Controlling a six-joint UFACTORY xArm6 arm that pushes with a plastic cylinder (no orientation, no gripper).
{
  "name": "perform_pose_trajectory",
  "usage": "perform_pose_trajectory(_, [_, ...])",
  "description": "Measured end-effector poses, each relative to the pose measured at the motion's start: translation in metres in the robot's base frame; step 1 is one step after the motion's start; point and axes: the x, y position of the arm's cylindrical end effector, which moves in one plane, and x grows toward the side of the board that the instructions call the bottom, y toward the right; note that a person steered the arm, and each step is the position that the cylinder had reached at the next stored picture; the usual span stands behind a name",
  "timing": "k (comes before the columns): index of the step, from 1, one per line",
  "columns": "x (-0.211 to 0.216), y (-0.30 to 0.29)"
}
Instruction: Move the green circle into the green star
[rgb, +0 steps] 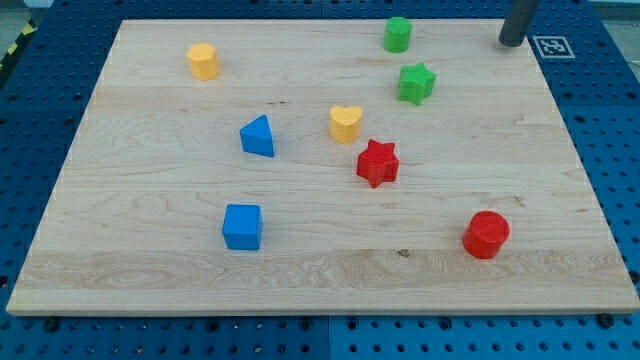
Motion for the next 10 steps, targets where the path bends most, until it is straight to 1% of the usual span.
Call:
perform_pose_trajectory(1, [0.000,-0.005])
perform_pose_trajectory(2, [-0.008,-0.039])
perform_pose_trajectory(3, [-0.036,-0.071])
perform_pose_trajectory(4, [-0.048,-0.121])
perform_pose_trajectory(5, [-0.047,-0.158])
perform_pose_trajectory(7, [-0.003,-0.161])
perform_pose_trajectory(8, [0.006,-0.209])
perform_pose_trajectory(9, [0.017,-0.203])
perform_pose_trajectory(10, [0.043,-0.183])
